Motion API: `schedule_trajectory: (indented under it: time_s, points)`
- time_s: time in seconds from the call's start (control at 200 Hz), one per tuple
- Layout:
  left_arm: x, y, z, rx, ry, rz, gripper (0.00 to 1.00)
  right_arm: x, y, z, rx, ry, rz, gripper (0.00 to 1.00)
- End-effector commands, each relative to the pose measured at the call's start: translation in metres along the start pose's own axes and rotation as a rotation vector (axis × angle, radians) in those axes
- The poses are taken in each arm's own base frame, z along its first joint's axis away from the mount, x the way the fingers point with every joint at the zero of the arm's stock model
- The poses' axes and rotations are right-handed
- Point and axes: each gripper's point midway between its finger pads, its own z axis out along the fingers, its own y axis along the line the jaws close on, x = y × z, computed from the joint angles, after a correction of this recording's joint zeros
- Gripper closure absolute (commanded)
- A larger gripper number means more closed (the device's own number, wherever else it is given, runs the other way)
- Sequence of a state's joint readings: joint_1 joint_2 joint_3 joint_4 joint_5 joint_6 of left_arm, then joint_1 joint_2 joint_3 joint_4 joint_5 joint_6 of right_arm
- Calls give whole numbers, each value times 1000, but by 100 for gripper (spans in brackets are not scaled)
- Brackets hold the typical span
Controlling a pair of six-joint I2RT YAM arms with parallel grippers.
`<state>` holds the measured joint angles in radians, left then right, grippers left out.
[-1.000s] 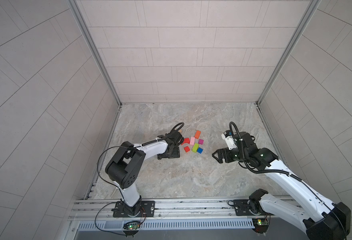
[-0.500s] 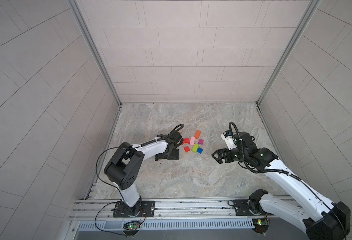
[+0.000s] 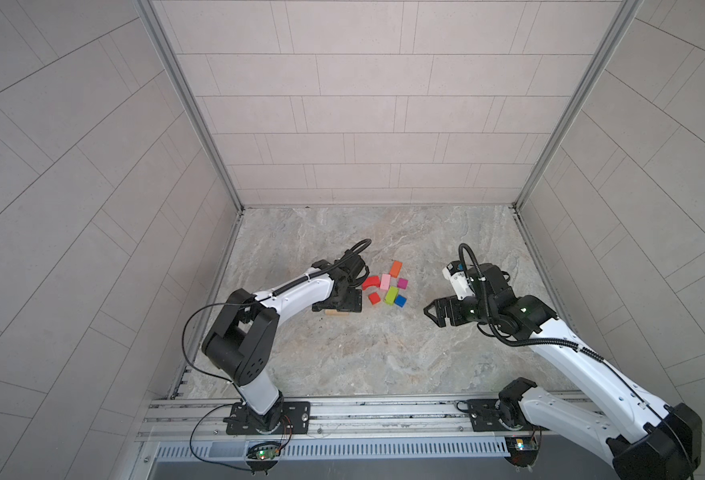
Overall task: Build the wood block tower
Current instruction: 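Move the left gripper to the wooden bar farther from the robot and grasp it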
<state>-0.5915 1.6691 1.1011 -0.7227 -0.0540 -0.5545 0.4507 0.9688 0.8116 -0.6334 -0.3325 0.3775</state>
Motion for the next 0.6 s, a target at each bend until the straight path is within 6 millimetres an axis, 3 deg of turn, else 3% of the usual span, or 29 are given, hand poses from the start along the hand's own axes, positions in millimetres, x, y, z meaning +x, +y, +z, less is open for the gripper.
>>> schedule_trajectory:
  time_s: [0.0,0.19,0.595]
  points:
    - [-3,2,-15,-9,-18,41,0,-6,2,-6,-2,-22,-8,1]
    - [-44,-15,-29,4,-86,80,0,-7,3,-7,-5,-27,-6,1]
    - [-112,-29,-12,26,-113,100,0,-4,2,-10,1,-26,-5,1]
